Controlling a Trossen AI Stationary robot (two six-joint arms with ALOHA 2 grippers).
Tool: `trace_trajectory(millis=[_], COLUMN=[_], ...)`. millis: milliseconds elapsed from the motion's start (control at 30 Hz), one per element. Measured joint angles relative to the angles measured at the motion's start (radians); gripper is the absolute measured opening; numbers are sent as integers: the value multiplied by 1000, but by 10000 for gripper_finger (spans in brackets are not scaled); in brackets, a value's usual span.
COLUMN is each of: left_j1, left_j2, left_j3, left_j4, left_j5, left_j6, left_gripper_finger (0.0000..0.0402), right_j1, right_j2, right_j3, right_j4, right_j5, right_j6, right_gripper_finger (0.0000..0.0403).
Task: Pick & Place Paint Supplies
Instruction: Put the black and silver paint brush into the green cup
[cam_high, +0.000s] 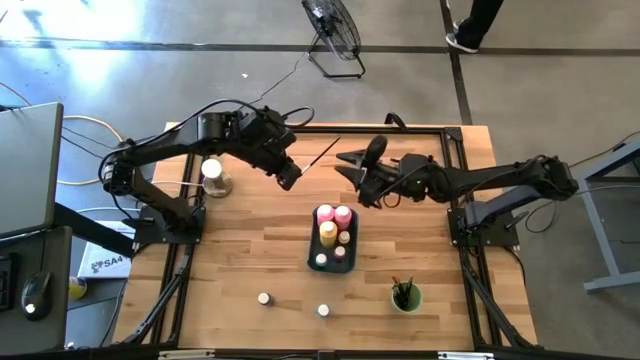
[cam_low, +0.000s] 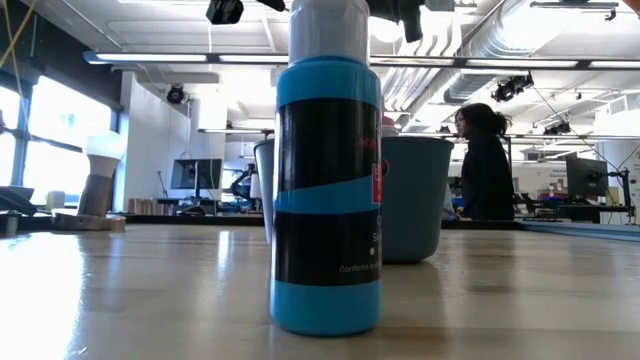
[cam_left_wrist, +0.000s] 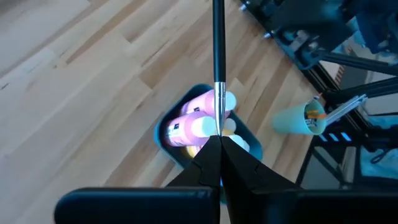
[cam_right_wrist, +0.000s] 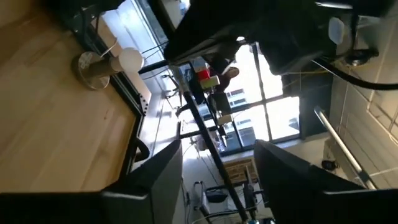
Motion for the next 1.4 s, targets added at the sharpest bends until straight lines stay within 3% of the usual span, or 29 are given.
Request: trace_trajectory(millis=[233,600,867,1133,1400], left_j1=[0,0,0,0,0], left_j2=[0,0,0,0,20], left_j3=[0,0,0,0,1], left_j4=[53,45,52,52,52], left_j5=[54,92,130,132,162], left_j6=[-66,-104,-133,-170,-194], left_gripper_finger=[0,0,0,0,0], right_j1=[0,19,-5,-35,-35], right_j2=[72,114,114,114,114], right_j3=[0,0,0,0,0], right_j4=[29,211,152,156,157], right_j5=[-4,-18,-37,-38,-38], right_j6=[-145,-313,-314,-314,-314], right_gripper_finger=[239,237,236,212,146])
